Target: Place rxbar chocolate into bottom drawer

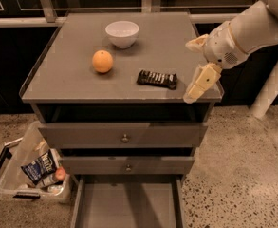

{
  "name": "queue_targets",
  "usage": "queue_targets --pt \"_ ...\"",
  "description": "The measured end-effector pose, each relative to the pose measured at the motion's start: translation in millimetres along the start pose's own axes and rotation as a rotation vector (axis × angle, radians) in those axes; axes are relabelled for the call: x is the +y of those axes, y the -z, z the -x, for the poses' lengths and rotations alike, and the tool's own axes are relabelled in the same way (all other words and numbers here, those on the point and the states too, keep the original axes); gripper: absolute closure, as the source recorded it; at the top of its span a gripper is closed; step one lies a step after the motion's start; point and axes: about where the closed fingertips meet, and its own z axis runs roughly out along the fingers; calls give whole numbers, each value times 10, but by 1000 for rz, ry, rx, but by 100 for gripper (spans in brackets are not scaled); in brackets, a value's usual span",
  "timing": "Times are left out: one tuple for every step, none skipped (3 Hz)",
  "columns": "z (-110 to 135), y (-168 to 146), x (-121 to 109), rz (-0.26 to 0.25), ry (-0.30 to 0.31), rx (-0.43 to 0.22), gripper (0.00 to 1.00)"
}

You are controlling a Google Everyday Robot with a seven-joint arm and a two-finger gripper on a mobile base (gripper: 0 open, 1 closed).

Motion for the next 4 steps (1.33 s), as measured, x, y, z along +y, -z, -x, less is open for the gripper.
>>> queue_targets --pt "33 -218 -163 17 -12 -44 0" --pt "48 -388 -303 29 -23 -63 0" --pt "53 -563 -409 51 -32 -71 0" --pt "43 -738 -526 73 -45 -71 0"
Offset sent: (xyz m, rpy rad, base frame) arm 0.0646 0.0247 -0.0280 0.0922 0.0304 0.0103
